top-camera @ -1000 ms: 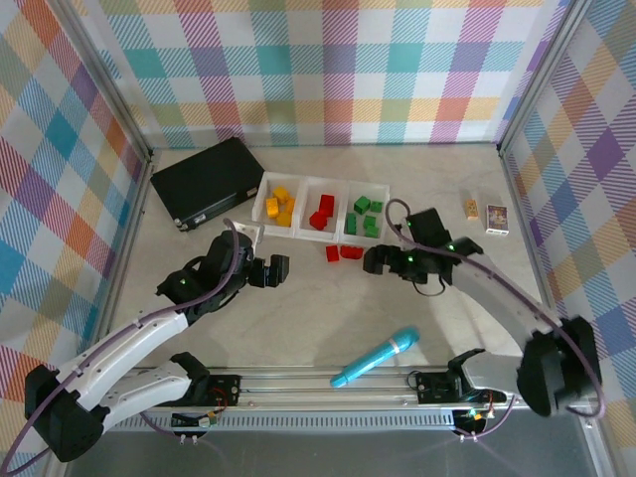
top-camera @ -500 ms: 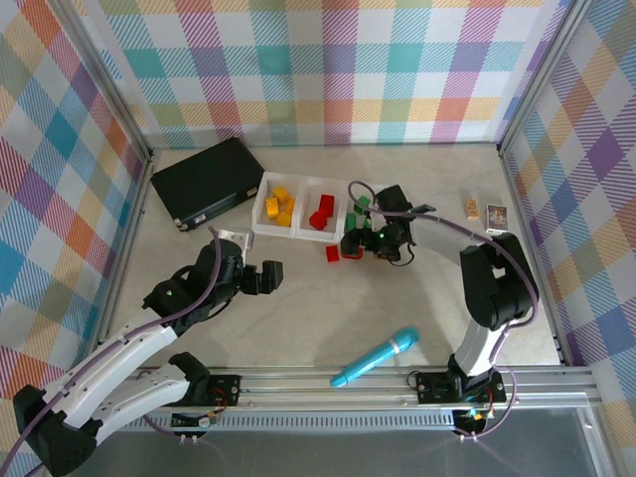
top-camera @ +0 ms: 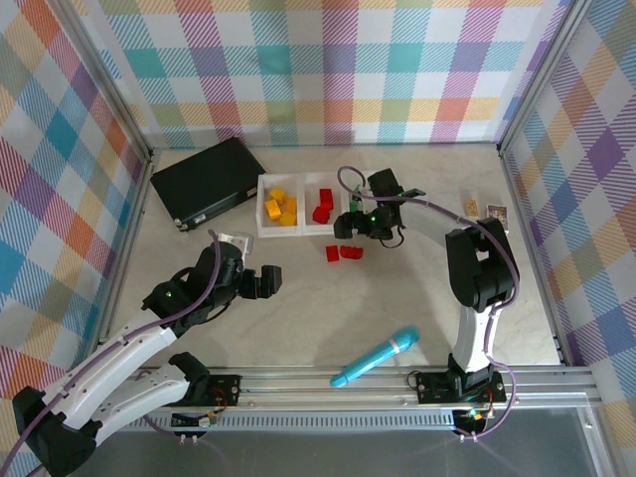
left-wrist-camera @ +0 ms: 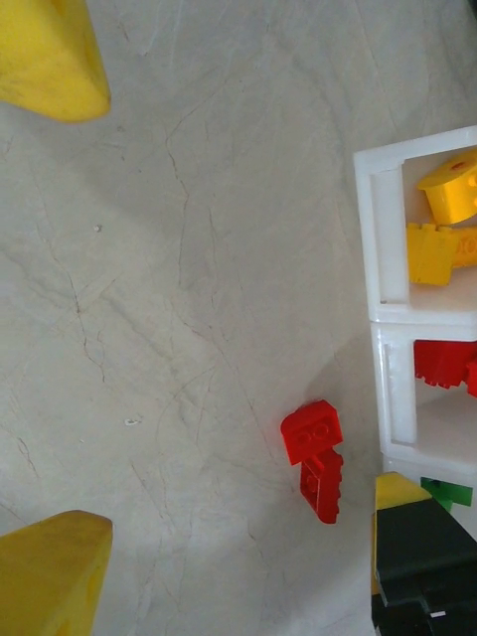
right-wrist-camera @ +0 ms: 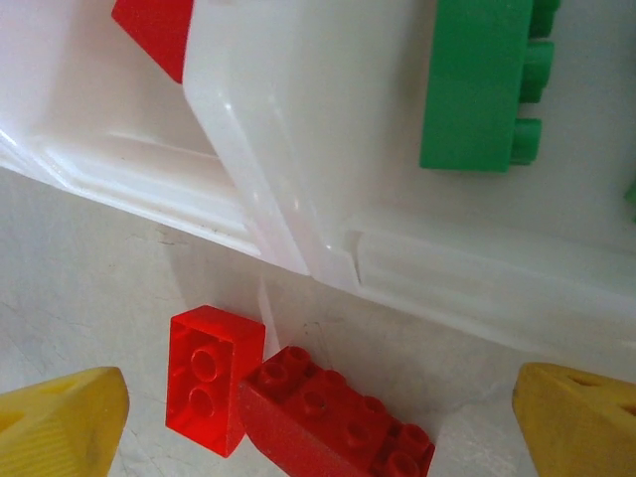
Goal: Sort the legos into containers by color
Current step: Rotate the container at the top-center of the table, then pick up the lego from the center of the table.
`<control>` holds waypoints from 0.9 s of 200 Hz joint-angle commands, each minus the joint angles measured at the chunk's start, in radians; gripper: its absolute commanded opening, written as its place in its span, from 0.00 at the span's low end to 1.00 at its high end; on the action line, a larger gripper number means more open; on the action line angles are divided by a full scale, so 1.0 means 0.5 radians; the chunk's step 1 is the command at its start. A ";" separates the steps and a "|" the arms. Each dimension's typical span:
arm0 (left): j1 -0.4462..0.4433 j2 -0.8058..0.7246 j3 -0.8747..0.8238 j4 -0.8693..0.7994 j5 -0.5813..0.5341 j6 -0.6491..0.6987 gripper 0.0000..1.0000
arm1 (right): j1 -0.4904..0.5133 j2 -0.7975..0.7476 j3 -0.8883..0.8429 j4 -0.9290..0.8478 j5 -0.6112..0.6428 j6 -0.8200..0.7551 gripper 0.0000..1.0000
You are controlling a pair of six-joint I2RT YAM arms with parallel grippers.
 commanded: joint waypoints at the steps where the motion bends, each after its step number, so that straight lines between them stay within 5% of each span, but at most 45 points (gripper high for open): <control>1: -0.013 -0.013 -0.005 -0.022 0.031 -0.020 1.00 | -0.008 -0.055 -0.073 0.057 -0.128 -0.169 1.00; 180: -0.011 0.000 -0.029 -0.067 -0.034 -0.048 1.00 | 0.177 0.060 -0.012 -0.293 0.215 -0.449 0.62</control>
